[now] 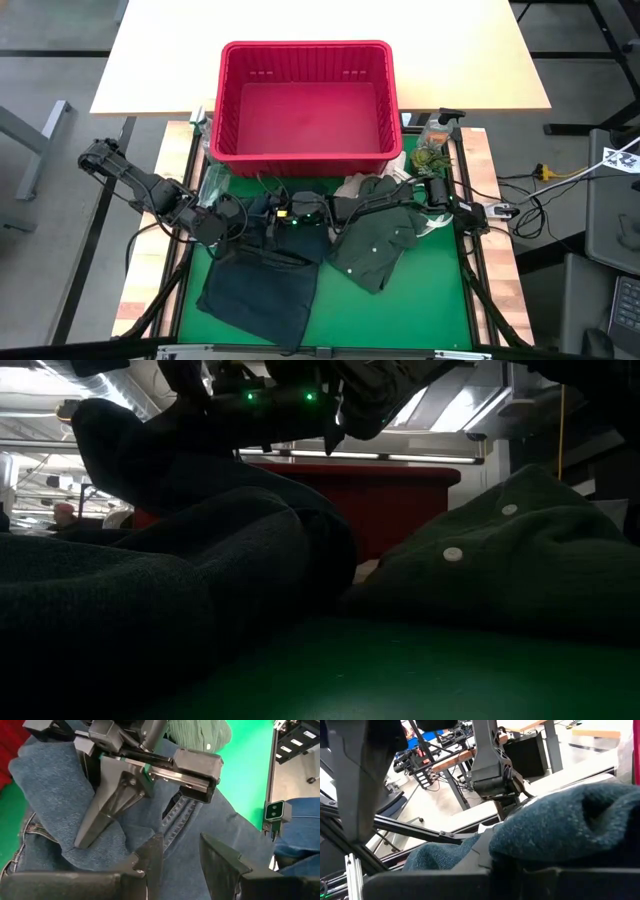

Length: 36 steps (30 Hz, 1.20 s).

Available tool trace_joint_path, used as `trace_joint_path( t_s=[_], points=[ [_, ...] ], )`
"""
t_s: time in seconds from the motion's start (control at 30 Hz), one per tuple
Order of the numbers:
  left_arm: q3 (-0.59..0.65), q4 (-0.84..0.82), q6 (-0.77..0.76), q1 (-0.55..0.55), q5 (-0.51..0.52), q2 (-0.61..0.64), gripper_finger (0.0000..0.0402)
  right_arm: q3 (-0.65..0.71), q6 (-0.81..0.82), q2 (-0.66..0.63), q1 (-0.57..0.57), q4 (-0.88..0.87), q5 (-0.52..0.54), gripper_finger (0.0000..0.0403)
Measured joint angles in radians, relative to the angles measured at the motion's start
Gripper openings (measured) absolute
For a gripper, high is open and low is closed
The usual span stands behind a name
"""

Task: Fold laundry
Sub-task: Fold the dark blue pants

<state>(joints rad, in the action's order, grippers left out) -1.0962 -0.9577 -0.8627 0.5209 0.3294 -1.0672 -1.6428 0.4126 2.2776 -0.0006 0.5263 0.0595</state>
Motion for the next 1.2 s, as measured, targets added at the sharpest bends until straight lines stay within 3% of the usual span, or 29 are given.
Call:
trace_joint_path(
  t_s=[0.23, 0.4, 0.53, 0.67, 1.2],
  points=[
    [0.000, 0.000, 0.000, 0.000, 0.002, 0.000, 0.0121, 0.000, 0.000, 0.000, 0.000, -0.003, -0.043, 0.0025],
    [0.000, 0.000, 0.000, -0.001, 0.003, 0.000, 0.0121, 0.000, 0.010, 0.000, 0.000, -0.003, -0.069, 0.0088],
    [0.003, 0.003, 0.000, -0.001, 0.004, -0.008, 0.0121, 0.000, 0.013, 0.000, 0.000, 0.003, -0.028, 0.0140],
    [0.033, 0.002, -0.002, -0.001, 0.004, -0.032, 0.0121, -0.010, 0.013, 0.000, -0.003, -0.002, -0.028, 0.0169],
    [0.159, 0.001, -0.227, -0.001, -0.013, -0.085, 0.0121, -0.069, 0.001, -0.003, -0.008, -0.095, -0.111, 0.0177]
  ],
)
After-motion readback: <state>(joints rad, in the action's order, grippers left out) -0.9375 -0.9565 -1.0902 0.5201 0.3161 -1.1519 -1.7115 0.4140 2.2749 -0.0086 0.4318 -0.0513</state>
